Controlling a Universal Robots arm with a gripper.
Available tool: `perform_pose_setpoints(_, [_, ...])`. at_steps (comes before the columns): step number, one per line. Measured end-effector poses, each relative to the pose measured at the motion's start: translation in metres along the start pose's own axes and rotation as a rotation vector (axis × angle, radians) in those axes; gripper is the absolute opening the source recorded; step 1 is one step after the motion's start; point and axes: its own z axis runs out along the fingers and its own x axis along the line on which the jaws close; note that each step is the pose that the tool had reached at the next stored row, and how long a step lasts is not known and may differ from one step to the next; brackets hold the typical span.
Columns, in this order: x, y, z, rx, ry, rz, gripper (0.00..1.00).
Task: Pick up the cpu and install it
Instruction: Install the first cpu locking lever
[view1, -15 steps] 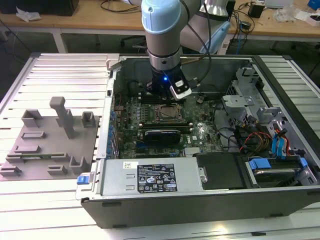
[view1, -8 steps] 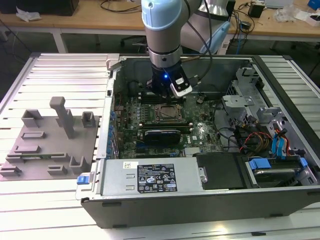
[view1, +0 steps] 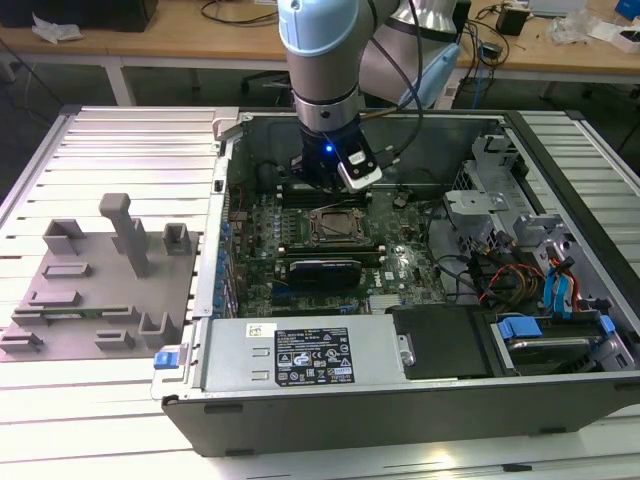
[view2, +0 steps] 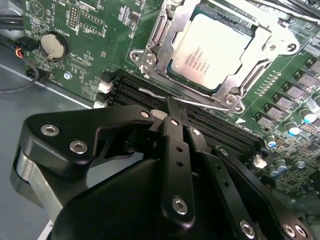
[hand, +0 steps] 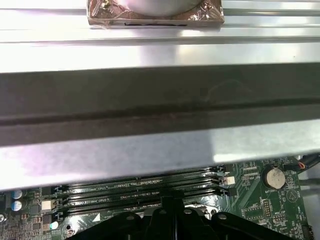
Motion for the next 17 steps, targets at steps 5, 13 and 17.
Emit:
perform_pose_setpoints(5, [0.0015, -0.0022, 0.0048, -0.0014, -0.0134, -0.002, 0.11])
perform_pose_setpoints(13, [-0.0003, -0.0065, -0.0035, -0.0038, -0.0141, -0.002, 0.11])
perform_pose_setpoints(17, [0.0011, -0.0045, -0.0063, -0.0163, -0.0198, 0.005, 0.11])
